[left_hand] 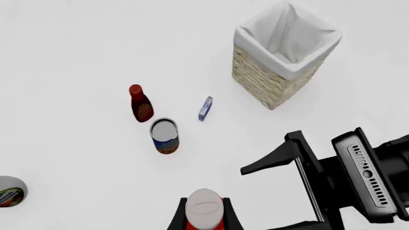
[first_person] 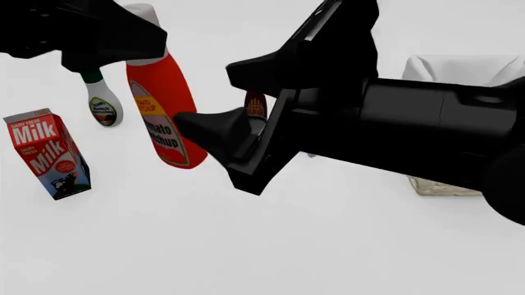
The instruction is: Pick the ketchup and place it in the basket.
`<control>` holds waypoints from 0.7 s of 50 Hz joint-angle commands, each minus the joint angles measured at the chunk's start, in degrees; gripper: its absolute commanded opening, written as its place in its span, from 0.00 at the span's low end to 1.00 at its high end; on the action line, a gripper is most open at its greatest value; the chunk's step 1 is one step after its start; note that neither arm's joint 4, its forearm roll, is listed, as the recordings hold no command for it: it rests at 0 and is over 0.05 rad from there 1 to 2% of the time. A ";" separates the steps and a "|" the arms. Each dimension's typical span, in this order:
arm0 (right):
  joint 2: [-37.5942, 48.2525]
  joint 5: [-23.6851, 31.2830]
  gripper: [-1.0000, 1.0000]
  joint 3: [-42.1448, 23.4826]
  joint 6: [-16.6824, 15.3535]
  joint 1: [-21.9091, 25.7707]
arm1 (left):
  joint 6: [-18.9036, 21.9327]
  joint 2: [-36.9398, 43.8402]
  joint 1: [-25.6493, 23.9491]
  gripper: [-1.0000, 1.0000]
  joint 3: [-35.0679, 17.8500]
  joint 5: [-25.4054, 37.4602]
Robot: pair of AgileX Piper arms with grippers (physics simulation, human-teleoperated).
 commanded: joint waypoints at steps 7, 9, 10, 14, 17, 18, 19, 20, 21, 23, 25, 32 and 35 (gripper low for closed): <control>2.06 -0.87 1.00 -1.50 -0.27 -0.02 | 0.02 -0.32 -1.03 0.00 -1.05 0.72; 2.15 -0.96 1.00 -1.58 -0.19 -0.06 | 0.07 -0.40 -1.18 0.00 -1.01 0.77; 2.28 -1.09 1.00 -1.58 -0.19 -0.07 | 0.04 -0.46 -1.20 0.00 -0.98 0.78; 2.65 -1.43 1.00 -1.73 0.11 0.01 | -0.32 -0.60 -1.64 0.00 -1.20 1.06; 3.00 -1.70 1.00 -1.90 0.13 0.09 | -0.39 -0.57 -1.79 0.00 -1.33 1.11; 3.00 -1.78 1.00 -1.88 0.41 0.20 | -0.55 -0.54 -1.95 0.00 -1.33 1.13; 3.00 -1.78 1.00 -1.88 0.41 0.20 | -0.56 -0.54 -1.95 0.00 -1.33 1.13; 3.10 -1.85 1.00 -1.91 0.47 0.21 | -0.58 -0.53 -1.99 0.00 -1.30 1.14; 3.19 -1.94 1.00 -1.90 0.43 0.23 | -0.45 -0.52 -1.83 0.00 -1.28 1.08; 3.27 -2.08 1.00 -1.83 0.88 0.36 | -0.55 -0.47 -1.96 0.00 -1.29 1.08; 3.44 -2.33 1.00 -1.79 1.18 0.44 | -0.68 -0.42 -1.94 0.00 -1.31 1.01; 4.12 -3.22 1.00 -1.88 1.96 0.53 | -0.75 -0.36 -2.11 0.00 -1.17 0.84; 4.68 -3.68 1.00 -2.05 2.27 0.56 | -0.67 -0.30 -2.22 0.00 -1.53 1.06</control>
